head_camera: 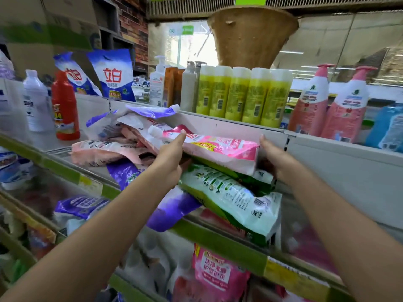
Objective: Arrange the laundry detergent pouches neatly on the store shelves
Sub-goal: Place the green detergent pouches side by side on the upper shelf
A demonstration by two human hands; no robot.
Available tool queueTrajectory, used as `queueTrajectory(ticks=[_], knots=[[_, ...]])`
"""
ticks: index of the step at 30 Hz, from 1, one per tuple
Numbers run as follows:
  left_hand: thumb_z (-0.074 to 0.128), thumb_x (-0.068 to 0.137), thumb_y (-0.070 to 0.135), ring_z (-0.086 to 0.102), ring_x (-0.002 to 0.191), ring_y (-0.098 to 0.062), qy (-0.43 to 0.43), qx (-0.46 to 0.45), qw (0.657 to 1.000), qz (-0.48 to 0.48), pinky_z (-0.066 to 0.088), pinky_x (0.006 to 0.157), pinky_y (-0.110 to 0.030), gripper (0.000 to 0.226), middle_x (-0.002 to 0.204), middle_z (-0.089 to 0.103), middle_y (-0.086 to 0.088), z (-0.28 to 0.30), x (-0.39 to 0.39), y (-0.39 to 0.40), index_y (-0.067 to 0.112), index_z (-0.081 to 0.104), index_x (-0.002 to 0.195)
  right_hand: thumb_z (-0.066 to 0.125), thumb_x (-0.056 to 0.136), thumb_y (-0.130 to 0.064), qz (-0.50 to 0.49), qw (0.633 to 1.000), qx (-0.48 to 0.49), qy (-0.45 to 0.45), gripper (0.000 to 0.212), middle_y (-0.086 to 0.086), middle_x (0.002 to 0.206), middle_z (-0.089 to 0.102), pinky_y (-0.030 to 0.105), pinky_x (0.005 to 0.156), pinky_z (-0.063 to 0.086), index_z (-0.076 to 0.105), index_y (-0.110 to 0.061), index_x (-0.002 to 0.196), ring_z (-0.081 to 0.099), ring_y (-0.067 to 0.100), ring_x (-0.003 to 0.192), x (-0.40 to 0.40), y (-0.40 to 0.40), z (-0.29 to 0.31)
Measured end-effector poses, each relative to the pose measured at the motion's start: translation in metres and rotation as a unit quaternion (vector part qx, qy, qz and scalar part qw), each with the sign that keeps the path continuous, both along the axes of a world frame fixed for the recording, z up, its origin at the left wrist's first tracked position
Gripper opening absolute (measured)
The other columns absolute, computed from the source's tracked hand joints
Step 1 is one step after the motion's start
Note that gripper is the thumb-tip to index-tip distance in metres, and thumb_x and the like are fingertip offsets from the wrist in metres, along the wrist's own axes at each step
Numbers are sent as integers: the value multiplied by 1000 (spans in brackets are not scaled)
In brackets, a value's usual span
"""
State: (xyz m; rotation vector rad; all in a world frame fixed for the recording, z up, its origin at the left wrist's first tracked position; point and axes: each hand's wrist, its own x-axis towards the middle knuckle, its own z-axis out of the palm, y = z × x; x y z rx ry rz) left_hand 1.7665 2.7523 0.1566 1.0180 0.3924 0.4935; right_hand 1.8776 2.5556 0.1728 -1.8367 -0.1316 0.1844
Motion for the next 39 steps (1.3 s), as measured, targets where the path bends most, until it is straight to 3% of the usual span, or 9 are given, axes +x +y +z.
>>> queueTrajectory(ticks=[5, 9, 12, 17, 21, 24, 27, 34, 39], knots=[[68, 88, 30, 67, 88, -24, 12, -18, 999, 29, 56, 86, -41, 40, 101, 68, -12, 5, 25, -1, 8, 55, 119, 49, 97, -45, 44, 998, 27, 39, 37, 4, 73, 64, 19, 43, 45, 59, -12, 83, 62, 13, 54, 10, 10, 4], [59, 87, 16, 64, 104, -33, 33, -5, 995, 93, 53, 92, -49, 35, 115, 62, -17, 6, 34, -13, 9, 50, 121, 65, 89, -29, 16, 995, 95, 20, 21, 8, 70, 67, 22, 37, 47, 62, -8, 92, 64, 17, 48, 10, 10, 2], [52, 89, 17, 64, 105, -29, -4, -66, 993, 102, 53, 94, -47, 41, 121, 62, -12, 6, 32, -18, 13, 48, 130, 64, 91, -14, 19, 985, 173, -1, 17, 8, 49, 65, 29, 34, 50, 56, 1, 89, 62, 18, 38, 0, 4, 3], [49, 90, 55, 69, 96, -24, -53, -140, 986, 69, 56, 86, -49, 56, 118, 67, -7, 0, 40, -26, 19, 49, 133, 60, 84, 6, 111, 942, 310, -62, 19, 10, 79, 67, 25, 55, 58, 56, 0, 101, 67, 15, 58, -21, -21, 14], [65, 50, 84, 69, 101, -26, -107, -153, 981, 44, 56, 83, -53, 102, 131, 61, -1, 10, 35, -34, 34, 46, 136, 65, 63, 15, 210, 908, 358, -67, 54, 15, 97, 66, 36, 76, 60, 49, -2, 111, 68, 26, 82, -31, -42, 11], [68, 80, 55, 71, 96, -27, -172, -105, 977, 65, 58, 80, -50, 54, 116, 69, -3, 26, 14, -47, 32, 49, 125, 76, 50, 15, 243, 899, 361, -56, 78, 16, 109, 64, 40, 83, 59, 48, -6, 119, 67, 28, 93, -34, -48, -3], [61, 90, 43, 71, 97, -26, -200, -83, 975, 48, 58, 81, -49, 22, 110, 70, 0, 36, 7, -53, 38, 51, 109, 86, 44, 8, 289, 877, 383, -38, 100, 18, 125, 60, 45, 95, 53, 47, -9, 135, 61, 32, 111, -36, -53, -11], [61, 93, 27, 72, 91, -29, -264, 59, 959, -81, 59, 76, -49, 34, 107, 73, -11, 59, 6, -43, 14, 58, 123, 88, 51, 3, 309, 919, 242, -26, 66, 17, 115, 69, 37, 78, 58, 68, -8, 112, 68, 31, 104, -48, -66, -12], [59, 94, 30, 74, 83, -21, -258, 145, 947, -125, 60, 72, -39, 19, 93, 77, -3, 65, 13, -39, 18, 65, 107, 98, 35, -23, 305, 938, 155, -49, 90, 12, 117, 70, 40, 93, 54, 61, -13, 117, 65, 31, 112, -54, -62, -16]])
